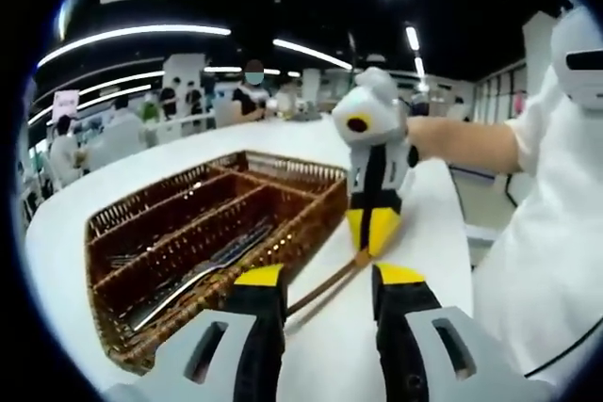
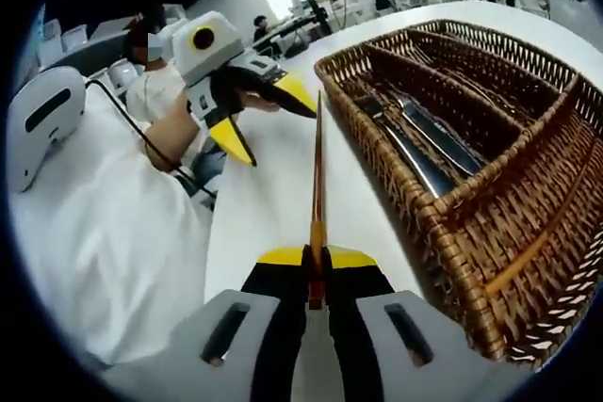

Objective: Arrange the knives, forks, and spoons in their matching storage slots by inserting each utensil handle-first until every utensil is classified and aligned in the correct compartment

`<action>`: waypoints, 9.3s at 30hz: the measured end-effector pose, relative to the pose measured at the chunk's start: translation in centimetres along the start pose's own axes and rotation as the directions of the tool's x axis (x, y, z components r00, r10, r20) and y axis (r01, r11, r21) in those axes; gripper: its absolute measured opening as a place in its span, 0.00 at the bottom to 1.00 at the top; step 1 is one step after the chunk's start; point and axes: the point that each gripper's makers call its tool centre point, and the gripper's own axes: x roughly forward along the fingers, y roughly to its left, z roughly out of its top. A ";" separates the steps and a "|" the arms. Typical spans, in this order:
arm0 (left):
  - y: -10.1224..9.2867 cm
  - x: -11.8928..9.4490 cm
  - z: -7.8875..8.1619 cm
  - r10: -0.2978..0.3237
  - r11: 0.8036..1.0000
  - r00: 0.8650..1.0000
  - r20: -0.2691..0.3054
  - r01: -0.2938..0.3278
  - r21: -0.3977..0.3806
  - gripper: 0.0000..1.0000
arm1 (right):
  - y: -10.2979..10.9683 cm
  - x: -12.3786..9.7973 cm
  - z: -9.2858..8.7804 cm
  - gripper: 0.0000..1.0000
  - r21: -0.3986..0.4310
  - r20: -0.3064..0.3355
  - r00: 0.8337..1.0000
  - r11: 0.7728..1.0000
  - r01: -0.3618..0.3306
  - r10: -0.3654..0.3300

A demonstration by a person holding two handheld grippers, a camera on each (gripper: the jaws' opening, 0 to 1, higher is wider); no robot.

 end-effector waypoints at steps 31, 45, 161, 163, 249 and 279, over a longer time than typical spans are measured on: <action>-2.9 1.6 -1.3 -0.119 0.984 0.993 0.007 0.119 -0.131 0.20 | 1.2 -0.3 1.3 0.05 0.059 0.142 0.987 0.995 -0.086 0.077; -1.6 1.7 -0.9 -0.097 0.956 0.991 0.091 0.118 -0.269 0.20 | 1.7 -0.7 1.8 0.05 0.054 0.183 0.978 0.993 -0.108 0.097; -3.1 2.0 2.4 -0.185 0.815 0.936 0.300 0.316 -0.485 0.04 | 4.3 0.6 2.3 0.13 0.044 0.306 0.924 0.966 -0.256 0.231; -3.1 2.0 2.4 -0.187 0.816 0.936 0.298 0.317 -0.483 0.04 | 4.3 0.5 2.2 0.13 0.042 0.305 0.924 0.966 -0.255 0.231; -2.8 2.4 3.5 -0.189 0.817 0.928 0.320 0.330 -0.473 0.08 | 4.6 0.8 2.5 0.06 0.072 0.306 0.927 0.965 -0.251 0.218; -2.4 2.5 3.6 -0.135 0.894 0.943 0.303 0.248 -0.373 0.23 | 3.3 -0.4 2.6 0.06 0.229 0.304 0.944 0.952 -0.202 0.127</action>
